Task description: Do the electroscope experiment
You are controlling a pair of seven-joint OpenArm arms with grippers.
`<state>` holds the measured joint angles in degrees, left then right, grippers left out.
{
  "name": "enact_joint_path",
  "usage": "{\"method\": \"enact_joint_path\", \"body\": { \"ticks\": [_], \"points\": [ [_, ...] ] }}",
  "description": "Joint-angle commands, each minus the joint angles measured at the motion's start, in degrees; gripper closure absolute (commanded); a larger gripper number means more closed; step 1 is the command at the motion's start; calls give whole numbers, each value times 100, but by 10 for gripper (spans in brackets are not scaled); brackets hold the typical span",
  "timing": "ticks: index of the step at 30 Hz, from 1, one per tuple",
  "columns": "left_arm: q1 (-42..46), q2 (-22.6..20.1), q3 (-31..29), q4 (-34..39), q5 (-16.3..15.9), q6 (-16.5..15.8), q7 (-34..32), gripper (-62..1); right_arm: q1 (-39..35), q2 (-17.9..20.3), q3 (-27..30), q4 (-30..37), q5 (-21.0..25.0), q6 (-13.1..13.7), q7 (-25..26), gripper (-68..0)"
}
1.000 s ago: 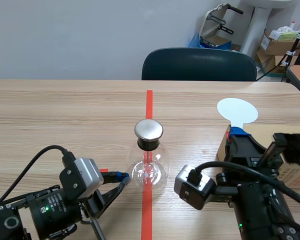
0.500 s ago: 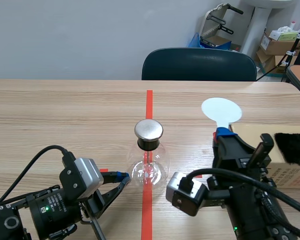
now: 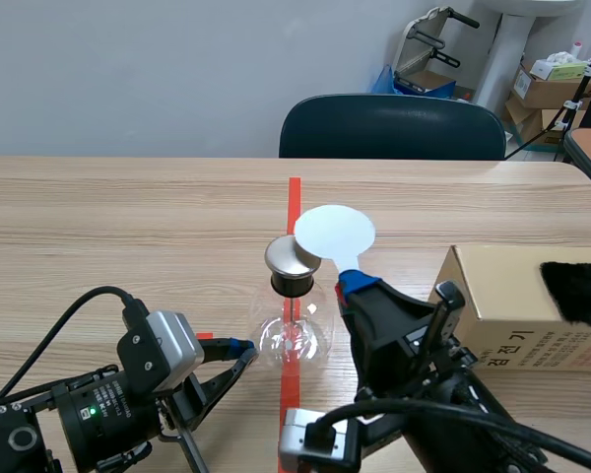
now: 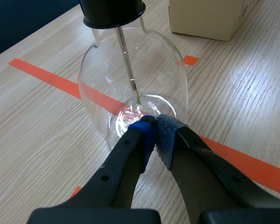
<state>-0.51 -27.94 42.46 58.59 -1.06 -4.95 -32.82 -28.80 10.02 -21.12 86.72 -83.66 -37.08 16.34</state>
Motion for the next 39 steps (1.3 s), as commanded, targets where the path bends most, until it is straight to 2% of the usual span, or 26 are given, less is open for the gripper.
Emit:
{"method": "enact_joint_path", "body": {
  "ticks": [1, 6, 12, 39],
  "points": [
    [-33, 46, -7, 94, -15, -9, -66, -29, 7, 44, 15, 59, -4, -59, 98, -17],
    [-33, 46, -7, 94, -15, -9, -63, -29, 7, 44, 15, 59, -4, -59, 492, -17],
    [-33, 46, -7, 94, -15, -9, -63, -29, 7, 44, 15, 59, -4, -59, 721, -17],
    [-33, 48, -7, 94, -15, -9, -68, -29, 7, 44, 15, 59, -4, -59, 719, -17]
  ]
}}
